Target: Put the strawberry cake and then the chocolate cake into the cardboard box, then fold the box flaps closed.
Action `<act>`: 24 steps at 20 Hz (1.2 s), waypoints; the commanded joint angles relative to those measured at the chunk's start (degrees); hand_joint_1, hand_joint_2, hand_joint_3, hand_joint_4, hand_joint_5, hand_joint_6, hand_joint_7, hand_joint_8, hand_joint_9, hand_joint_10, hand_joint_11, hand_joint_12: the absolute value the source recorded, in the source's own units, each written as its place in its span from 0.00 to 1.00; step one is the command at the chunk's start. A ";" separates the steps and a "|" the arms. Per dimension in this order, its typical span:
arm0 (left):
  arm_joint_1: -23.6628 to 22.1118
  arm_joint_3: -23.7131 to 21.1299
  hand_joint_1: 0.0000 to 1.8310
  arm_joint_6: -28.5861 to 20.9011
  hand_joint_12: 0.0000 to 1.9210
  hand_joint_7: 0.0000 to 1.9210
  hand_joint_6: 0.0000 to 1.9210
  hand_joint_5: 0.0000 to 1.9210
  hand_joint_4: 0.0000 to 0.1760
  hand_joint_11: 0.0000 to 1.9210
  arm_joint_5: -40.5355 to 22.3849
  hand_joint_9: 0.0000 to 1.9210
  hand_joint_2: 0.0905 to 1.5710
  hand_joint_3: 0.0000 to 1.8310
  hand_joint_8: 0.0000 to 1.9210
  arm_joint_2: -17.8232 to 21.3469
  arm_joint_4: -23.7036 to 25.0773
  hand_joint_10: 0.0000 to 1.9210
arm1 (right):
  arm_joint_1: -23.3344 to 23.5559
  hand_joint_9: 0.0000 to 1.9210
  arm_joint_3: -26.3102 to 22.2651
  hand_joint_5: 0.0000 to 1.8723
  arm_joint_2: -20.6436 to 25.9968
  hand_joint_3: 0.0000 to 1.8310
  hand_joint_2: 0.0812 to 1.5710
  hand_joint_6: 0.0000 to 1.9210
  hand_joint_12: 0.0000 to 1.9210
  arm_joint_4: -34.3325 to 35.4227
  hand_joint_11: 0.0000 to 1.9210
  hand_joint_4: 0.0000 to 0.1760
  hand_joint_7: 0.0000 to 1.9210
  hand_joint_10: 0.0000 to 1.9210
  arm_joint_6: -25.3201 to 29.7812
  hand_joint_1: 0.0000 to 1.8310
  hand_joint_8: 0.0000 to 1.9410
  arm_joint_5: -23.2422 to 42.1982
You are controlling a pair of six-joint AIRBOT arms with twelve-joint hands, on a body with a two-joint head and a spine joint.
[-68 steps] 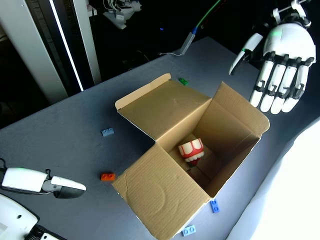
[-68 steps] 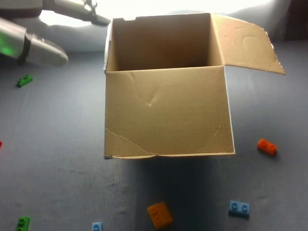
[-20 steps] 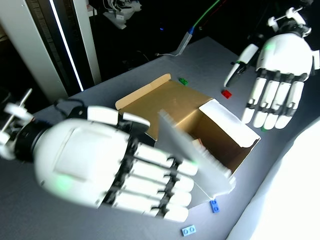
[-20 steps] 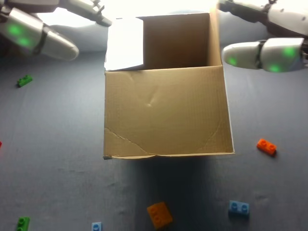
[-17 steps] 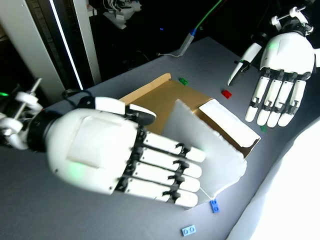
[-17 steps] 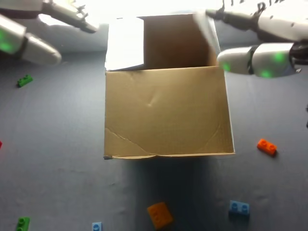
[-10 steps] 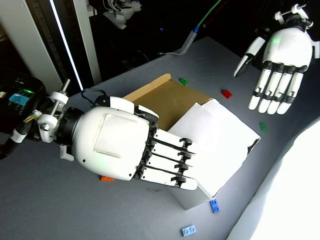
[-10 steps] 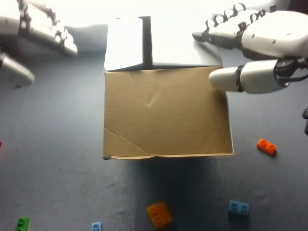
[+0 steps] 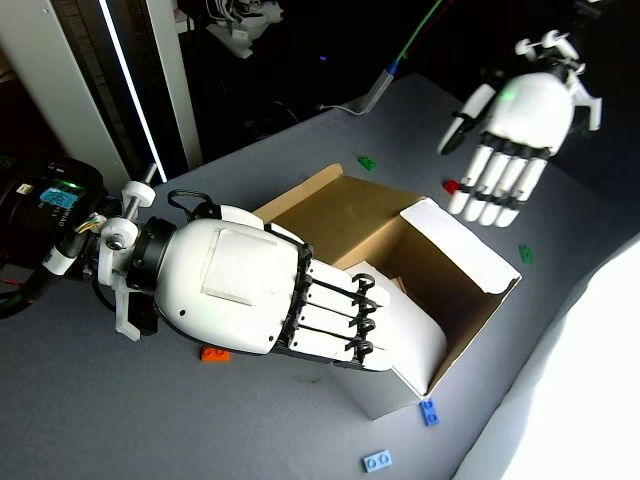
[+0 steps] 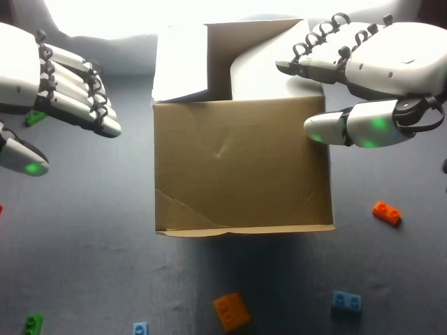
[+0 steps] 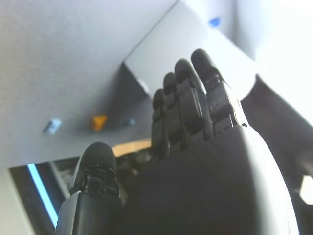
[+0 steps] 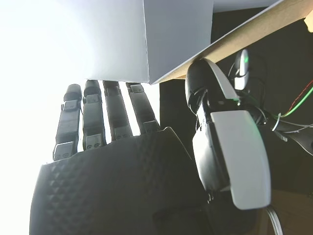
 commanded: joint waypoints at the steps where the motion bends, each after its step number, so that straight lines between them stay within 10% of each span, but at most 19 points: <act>1: -0.20 0.23 0.00 0.24 0.35 0.17 0.00 0.12 0.00 0.04 0.38 0.18 0.84 0.00 0.00 0.92 -4.98 0.00 | 0.41 0.02 -0.03 0.03 0.62 0.01 0.84 0.01 0.00 0.23 0.00 0.00 0.06 0.01 0.25 0.00 0.00 5.36; 11: 7.78 -6.17 0.00 5.11 0.36 0.17 0.00 0.13 0.00 0.05 -0.24 0.18 0.83 0.00 0.00 2.70 -9.95 0.00 | -2.07 0.02 -1.84 0.03 8.63 0.00 0.83 0.01 0.00 18.36 0.00 0.00 0.05 0.00 0.77 0.00 0.00 13.65; 24: 11.08 -22.44 0.00 6.71 0.45 0.16 0.00 0.12 0.00 0.02 -1.43 0.17 0.84 0.00 0.00 8.14 -11.83 0.00 | -14.31 0.03 -11.09 0.04 26.98 0.01 0.84 0.01 0.00 18.02 0.00 0.00 0.06 0.01 2.32 0.00 0.00 16.65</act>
